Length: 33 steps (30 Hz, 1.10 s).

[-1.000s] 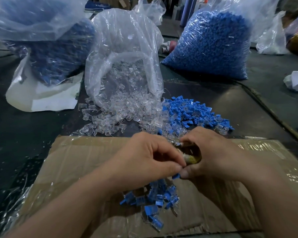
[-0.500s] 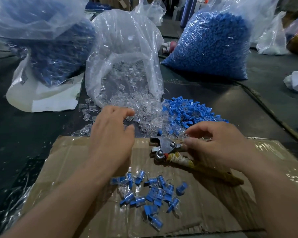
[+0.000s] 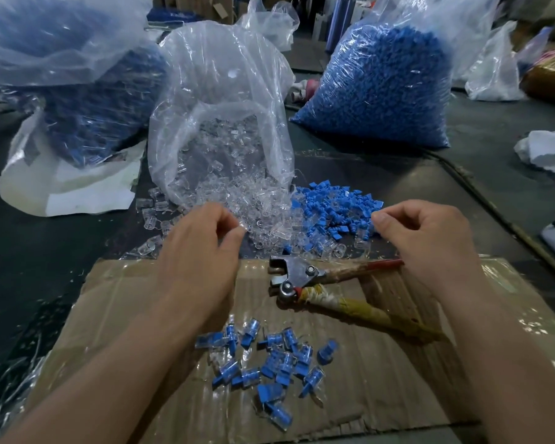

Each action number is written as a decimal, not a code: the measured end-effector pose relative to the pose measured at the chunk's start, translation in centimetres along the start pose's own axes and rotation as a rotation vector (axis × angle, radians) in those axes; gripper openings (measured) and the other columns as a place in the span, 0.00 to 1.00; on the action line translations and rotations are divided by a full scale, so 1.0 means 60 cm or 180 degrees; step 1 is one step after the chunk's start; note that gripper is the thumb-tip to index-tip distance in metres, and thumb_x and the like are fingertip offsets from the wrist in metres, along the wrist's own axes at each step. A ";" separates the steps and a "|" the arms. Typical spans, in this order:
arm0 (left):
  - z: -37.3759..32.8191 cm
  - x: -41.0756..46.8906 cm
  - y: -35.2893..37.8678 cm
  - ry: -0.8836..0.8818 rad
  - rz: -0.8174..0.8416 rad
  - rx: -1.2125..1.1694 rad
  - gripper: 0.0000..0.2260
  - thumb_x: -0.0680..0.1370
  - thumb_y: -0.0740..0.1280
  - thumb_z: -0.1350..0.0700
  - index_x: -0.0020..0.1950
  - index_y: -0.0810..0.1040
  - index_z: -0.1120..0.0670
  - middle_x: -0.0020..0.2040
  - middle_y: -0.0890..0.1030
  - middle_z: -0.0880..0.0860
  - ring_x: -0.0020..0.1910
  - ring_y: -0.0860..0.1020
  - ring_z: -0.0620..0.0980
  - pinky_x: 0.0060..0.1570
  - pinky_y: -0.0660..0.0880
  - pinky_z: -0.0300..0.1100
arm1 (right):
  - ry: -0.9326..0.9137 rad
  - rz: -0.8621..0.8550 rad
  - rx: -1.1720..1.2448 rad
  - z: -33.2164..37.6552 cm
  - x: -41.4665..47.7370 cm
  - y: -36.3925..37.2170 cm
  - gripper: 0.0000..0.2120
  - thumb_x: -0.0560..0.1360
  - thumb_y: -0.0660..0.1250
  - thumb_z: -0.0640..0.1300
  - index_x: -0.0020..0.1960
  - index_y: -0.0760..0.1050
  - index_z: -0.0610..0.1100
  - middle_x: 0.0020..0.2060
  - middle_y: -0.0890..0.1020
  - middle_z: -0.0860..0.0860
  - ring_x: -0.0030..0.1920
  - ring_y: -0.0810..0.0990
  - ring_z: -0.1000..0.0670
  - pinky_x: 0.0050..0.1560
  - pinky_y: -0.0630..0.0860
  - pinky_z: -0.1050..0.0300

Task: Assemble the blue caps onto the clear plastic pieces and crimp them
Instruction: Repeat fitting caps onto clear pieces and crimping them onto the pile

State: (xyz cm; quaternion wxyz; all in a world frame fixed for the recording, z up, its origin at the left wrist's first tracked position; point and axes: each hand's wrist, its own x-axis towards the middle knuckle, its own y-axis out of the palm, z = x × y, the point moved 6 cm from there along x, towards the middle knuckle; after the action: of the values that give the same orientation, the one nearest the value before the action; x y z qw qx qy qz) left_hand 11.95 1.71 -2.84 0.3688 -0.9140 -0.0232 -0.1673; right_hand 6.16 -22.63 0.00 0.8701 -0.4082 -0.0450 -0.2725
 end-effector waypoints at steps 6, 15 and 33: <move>-0.008 -0.012 0.006 -0.0249 0.0221 -0.1131 0.07 0.74 0.68 0.56 0.38 0.73 0.47 0.35 0.80 0.49 0.34 0.78 0.44 0.32 0.72 0.34 | -0.0292 0.0466 -0.0568 -0.005 0.009 0.039 0.07 0.75 0.66 0.44 0.51 0.80 0.50 0.42 0.79 0.58 0.41 0.75 0.61 0.44 0.70 0.67; -0.014 -0.015 0.009 -0.0434 0.0427 -0.1580 0.06 0.73 0.69 0.60 0.38 0.75 0.51 0.35 0.81 0.52 0.32 0.77 0.46 0.26 0.71 0.32 | -0.0350 0.1251 -0.1558 -0.022 0.019 0.098 0.19 0.78 0.60 0.45 0.69 0.68 0.50 0.54 0.68 0.51 0.60 0.66 0.50 0.55 0.64 0.56; -0.030 -0.026 0.015 -0.0541 0.0879 -0.2030 0.06 0.70 0.71 0.63 0.40 0.78 0.54 0.34 0.83 0.51 0.30 0.81 0.44 0.31 0.74 0.29 | -0.0531 0.0498 0.0190 0.051 -0.028 0.041 0.12 0.71 0.70 0.39 0.53 0.79 0.51 0.37 0.74 0.68 0.37 0.76 0.70 0.38 0.67 0.81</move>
State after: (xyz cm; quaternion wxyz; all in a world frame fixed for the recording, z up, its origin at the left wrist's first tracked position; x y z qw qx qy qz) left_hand 10.09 -0.06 -2.76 0.0809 -0.9883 0.1234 -0.0380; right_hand 6.44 -18.39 -0.16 0.8937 -0.4056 -0.0934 -0.1674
